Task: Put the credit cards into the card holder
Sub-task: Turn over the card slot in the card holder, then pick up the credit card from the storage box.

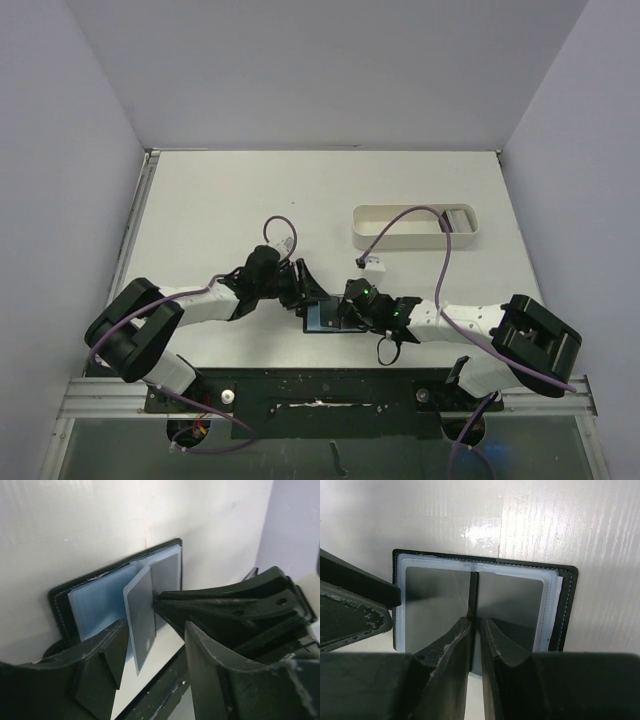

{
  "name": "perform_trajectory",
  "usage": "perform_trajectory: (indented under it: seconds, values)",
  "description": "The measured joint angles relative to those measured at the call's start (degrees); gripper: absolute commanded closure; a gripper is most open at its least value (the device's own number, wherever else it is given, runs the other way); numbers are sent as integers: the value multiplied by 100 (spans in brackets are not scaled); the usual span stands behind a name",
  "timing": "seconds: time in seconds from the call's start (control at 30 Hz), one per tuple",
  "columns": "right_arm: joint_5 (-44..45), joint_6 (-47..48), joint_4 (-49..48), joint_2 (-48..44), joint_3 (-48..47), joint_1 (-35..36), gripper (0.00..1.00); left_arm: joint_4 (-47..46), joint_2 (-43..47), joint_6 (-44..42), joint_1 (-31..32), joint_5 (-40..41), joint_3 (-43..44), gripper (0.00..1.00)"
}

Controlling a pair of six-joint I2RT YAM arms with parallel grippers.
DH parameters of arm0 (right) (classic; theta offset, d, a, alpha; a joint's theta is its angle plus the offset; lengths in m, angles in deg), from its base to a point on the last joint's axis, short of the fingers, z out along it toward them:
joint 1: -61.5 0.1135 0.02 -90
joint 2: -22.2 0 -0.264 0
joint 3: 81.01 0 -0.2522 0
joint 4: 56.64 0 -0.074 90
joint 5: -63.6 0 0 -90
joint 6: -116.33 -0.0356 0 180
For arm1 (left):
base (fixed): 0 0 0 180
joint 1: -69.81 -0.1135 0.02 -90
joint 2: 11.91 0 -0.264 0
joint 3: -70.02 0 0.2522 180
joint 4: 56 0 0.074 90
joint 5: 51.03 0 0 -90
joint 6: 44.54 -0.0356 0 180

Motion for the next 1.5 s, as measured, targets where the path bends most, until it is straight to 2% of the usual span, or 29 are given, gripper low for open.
perform_trajectory:
  seconds: [0.33,0.43,0.7,0.83,0.93,1.1,1.13,1.17,1.33,1.5]
  values:
    - [4,-48,-120,-2,83,33,84,-990,-7,586,142,-247,-50,53]
    - [101,-44,-61,-103,116,33,81,-1290,-107,697,240,-271,-46,53]
    - [1016,-70,1143,-1915,232,35,74,-1375,-612,737,562,-280,238,53]
    - [1401,72,1657,-2441,170,-140,73,-1274,-564,634,590,-173,282,53]
    - [1449,435,1849,-2570,44,-804,70,-955,-315,444,586,26,284,53]
    - [1320,1399,1958,-2361,-522,-2271,66,-227,280,26,584,413,326,45]
    - [1244,1637,1950,-2229,-745,-2614,65,-26,380,-87,577,505,378,30]
    - [1150,1858,1937,-2090,-962,-2929,64,140,461,-199,573,577,426,23]
    - [695,2848,1989,-1054,-2157,-4116,62,984,938,-706,514,920,570,22]
    - [647,3595,2063,26,-3036,-4704,59,1755,1224,-1141,435,1062,693,22]
